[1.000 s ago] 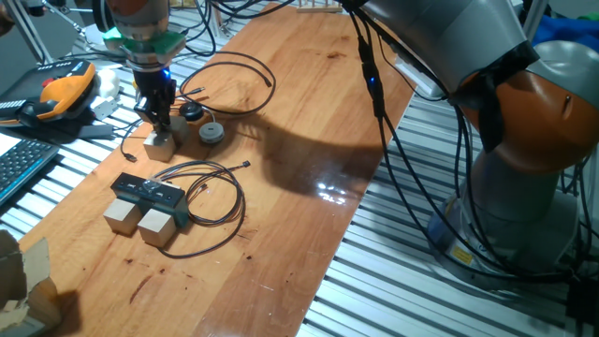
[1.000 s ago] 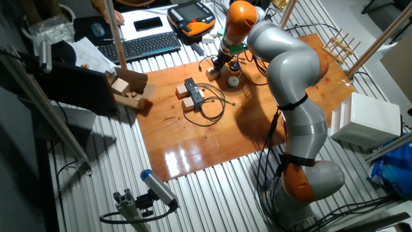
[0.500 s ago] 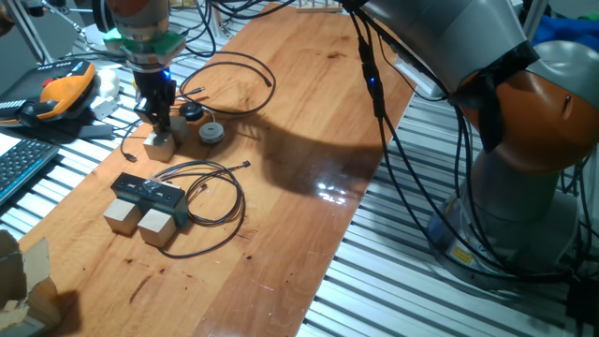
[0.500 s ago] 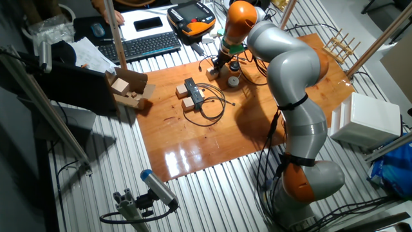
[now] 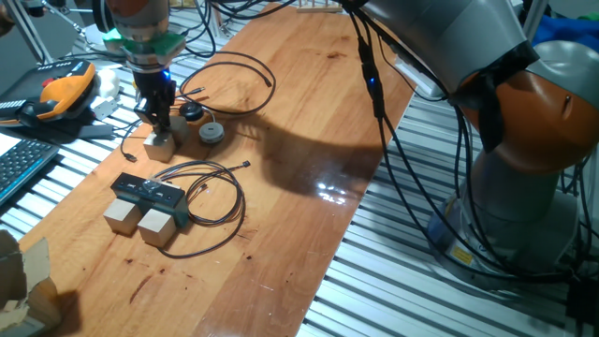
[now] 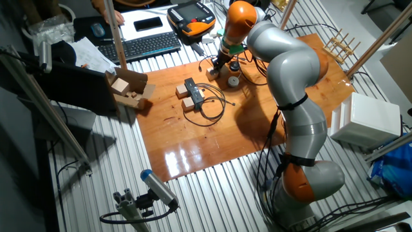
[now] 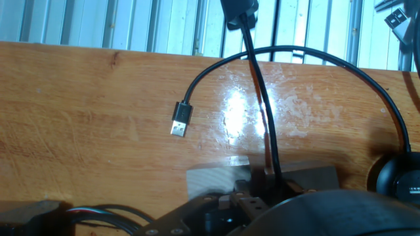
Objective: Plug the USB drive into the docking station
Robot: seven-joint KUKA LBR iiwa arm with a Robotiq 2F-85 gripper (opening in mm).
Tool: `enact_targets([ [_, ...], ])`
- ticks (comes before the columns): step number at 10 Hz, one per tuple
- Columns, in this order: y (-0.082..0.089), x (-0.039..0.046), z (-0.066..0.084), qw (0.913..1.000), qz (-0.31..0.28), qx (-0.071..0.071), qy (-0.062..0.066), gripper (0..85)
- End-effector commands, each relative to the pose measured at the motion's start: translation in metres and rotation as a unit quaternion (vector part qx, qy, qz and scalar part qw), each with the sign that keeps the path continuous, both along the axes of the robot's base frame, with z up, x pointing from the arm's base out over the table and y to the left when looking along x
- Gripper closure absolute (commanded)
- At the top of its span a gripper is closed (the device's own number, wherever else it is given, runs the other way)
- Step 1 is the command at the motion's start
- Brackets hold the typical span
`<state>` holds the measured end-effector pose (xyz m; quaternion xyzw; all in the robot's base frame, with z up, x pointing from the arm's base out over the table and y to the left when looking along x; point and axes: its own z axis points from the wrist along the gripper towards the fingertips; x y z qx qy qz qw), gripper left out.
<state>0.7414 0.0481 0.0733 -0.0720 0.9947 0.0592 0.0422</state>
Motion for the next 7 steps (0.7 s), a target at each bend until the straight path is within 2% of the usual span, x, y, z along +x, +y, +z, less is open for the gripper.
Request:
enact_targets([
  [1, 0.0, -0.0001, -0.0001, 1.0, 0.001, 0.0, 0.0, 51.0],
  [2, -0.0001, -0.0001, -0.0002, 1.0, 0.003, -0.002, 0.001, 51.0],
  [3, -0.0002, 0.0, -0.0004, 1.0, 0.003, -0.002, 0.001, 68.0],
  [7, -0.0006, 0.0001, -0.0001, 0.9999, 0.01, -0.003, 0.0, 68.0],
])
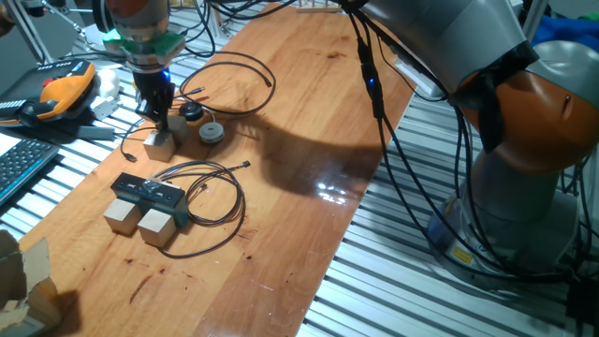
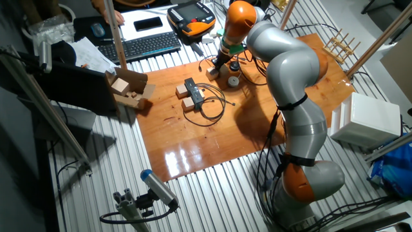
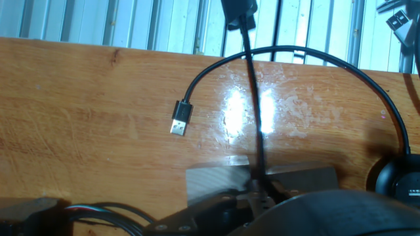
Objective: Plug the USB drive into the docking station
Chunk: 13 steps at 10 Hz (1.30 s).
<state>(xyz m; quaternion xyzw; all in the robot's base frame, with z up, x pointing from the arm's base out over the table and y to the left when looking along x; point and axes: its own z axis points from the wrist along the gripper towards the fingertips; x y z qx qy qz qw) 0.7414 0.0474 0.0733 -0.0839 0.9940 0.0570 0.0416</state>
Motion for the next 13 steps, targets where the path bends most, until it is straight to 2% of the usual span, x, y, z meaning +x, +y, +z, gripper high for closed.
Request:
enact_targets([
  [1, -0.0001, 0.0, 0.0002, 1.0, 0.003, 0.001, 0.002, 85.0],
  [2, -0.0004, 0.0, 0.0009, 1.0, 0.007, 0.001, 0.006, 85.0],
  [4, -0.0009, 0.0002, 0.0016, 1.0, 0.007, 0.001, 0.005, 85.0],
  [5, -0.0005, 0.0002, 0.0019, 1.0, 0.005, 0.002, 0.005, 68.0],
  [8, -0.0022, 0.001, 0.0043, 1.0, -0.003, 0.002, -0.006, 68.0],
  [10, -0.0013, 0.0005, 0.0045, 1.0, -0.001, 0.003, -0.004, 68.0],
  [12, 0.0016, -0.0015, 0.0072, 0.9999, 0.002, -0.005, -0.011, 68.0],
  [13, -0.0003, -0.001, 0.0075, 0.9999, 0.002, -0.008, -0.015, 51.0],
])
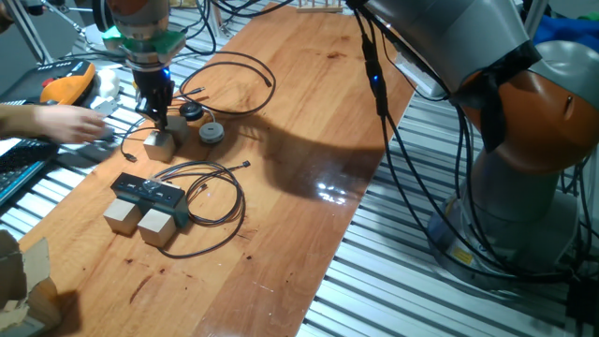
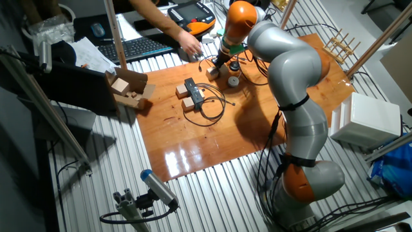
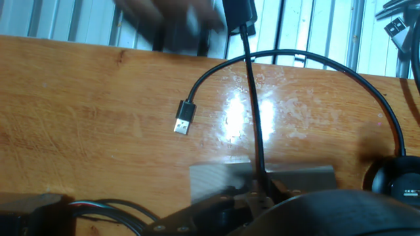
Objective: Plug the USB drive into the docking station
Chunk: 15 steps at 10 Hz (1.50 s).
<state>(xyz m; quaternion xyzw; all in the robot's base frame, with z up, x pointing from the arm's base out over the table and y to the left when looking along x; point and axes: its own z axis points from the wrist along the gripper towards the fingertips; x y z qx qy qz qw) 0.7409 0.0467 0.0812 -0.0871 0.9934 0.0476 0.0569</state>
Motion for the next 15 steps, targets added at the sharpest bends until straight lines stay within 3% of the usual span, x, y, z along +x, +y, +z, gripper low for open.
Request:
enact_targets([
  [1, -0.0017, 0.0007, -0.0002, 1.0, 0.0, -0.004, -0.004, 51.0],
  [6, -0.0054, 0.0033, -0.0038, 0.9999, -0.007, -0.01, -0.005, 51.0],
  [8, -0.0054, 0.0034, -0.0045, 0.9999, -0.007, -0.01, 0.002, 51.0],
  [10, -0.0042, 0.0029, -0.0052, 0.9997, -0.003, -0.025, -0.003, 51.0],
  [15, -0.0006, 0.0002, 0.0028, 0.9999, 0.0, -0.016, 0.005, 51.0],
])
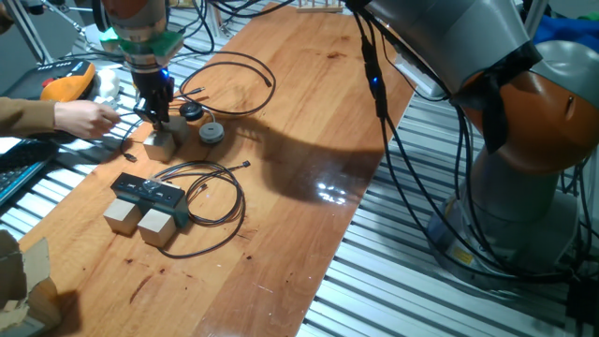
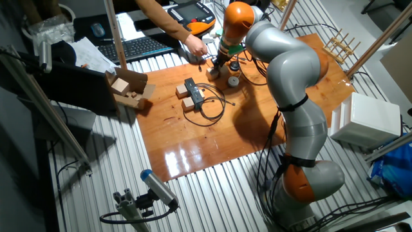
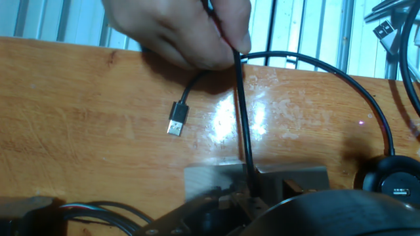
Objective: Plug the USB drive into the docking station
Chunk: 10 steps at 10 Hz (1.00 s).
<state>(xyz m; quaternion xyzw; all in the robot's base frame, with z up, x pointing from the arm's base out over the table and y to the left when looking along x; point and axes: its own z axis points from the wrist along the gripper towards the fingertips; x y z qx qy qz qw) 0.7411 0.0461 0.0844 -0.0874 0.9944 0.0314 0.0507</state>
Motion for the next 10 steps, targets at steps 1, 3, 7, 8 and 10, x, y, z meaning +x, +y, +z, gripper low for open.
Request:
enact_targets([
  [1, 0.0, -0.0002, 0.001, 1.0, 0.001, 0.001, 0.0, 68.0],
  [3, 0.0, -0.0004, 0.001, 1.0, 0.004, 0.002, -0.002, 68.0],
  [7, 0.005, -0.0026, 0.003, 0.9999, 0.008, 0.008, -0.005, 85.0],
  [8, 0.009, -0.0063, 0.008, 1.0, 0.005, 0.006, -0.004, 85.0],
  [10, 0.019, -0.019, 0.026, 0.9996, -0.02, 0.017, 0.012, 85.0],
])
